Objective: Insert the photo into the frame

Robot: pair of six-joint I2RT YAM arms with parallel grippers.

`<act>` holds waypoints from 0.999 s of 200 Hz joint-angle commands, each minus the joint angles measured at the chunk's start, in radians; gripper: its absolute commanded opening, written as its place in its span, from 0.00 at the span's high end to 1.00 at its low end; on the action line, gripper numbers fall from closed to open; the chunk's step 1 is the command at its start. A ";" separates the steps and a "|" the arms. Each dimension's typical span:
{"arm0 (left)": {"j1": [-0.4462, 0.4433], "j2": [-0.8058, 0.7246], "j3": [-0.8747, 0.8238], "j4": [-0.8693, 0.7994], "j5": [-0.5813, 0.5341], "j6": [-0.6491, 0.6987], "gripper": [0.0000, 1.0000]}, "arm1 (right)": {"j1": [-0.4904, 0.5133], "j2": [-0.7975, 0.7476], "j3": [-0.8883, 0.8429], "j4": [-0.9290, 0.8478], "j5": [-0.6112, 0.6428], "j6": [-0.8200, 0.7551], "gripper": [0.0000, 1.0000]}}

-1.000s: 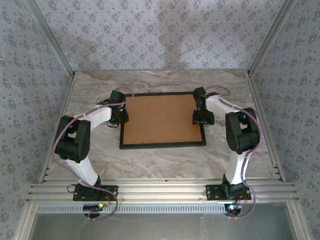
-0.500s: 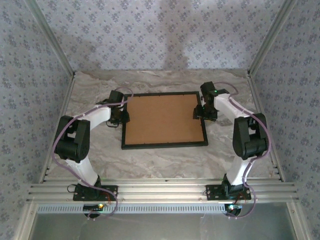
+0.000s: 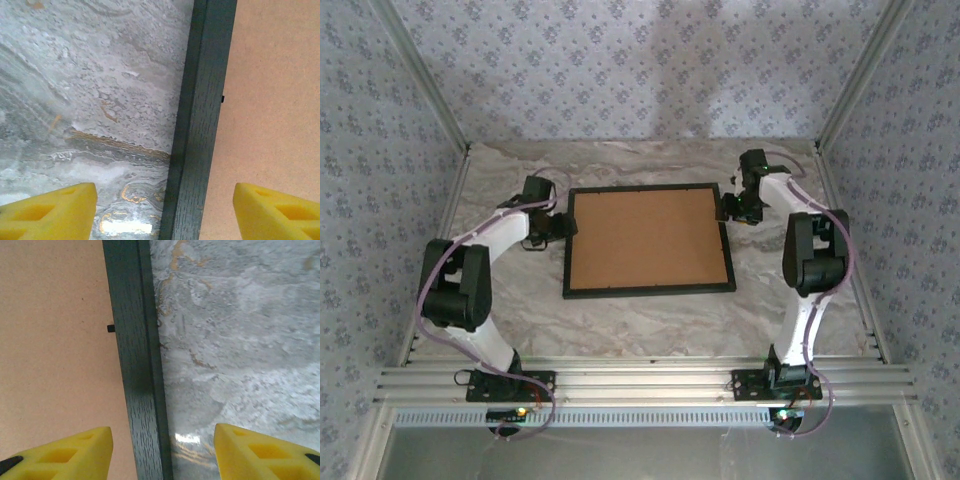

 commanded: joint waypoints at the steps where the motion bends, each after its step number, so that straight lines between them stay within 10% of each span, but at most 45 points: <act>1: 0.019 -0.031 0.019 -0.013 0.013 -0.016 0.25 | 0.001 0.052 0.048 -0.005 -0.041 -0.035 0.45; 80: 0.057 -0.041 0.004 0.013 0.035 -0.034 0.24 | 0.018 0.073 0.020 0.022 -0.011 -0.084 0.81; 200: 0.109 0.102 0.171 -0.114 0.004 0.088 0.30 | 0.138 0.021 -0.022 -0.021 0.046 -0.100 0.81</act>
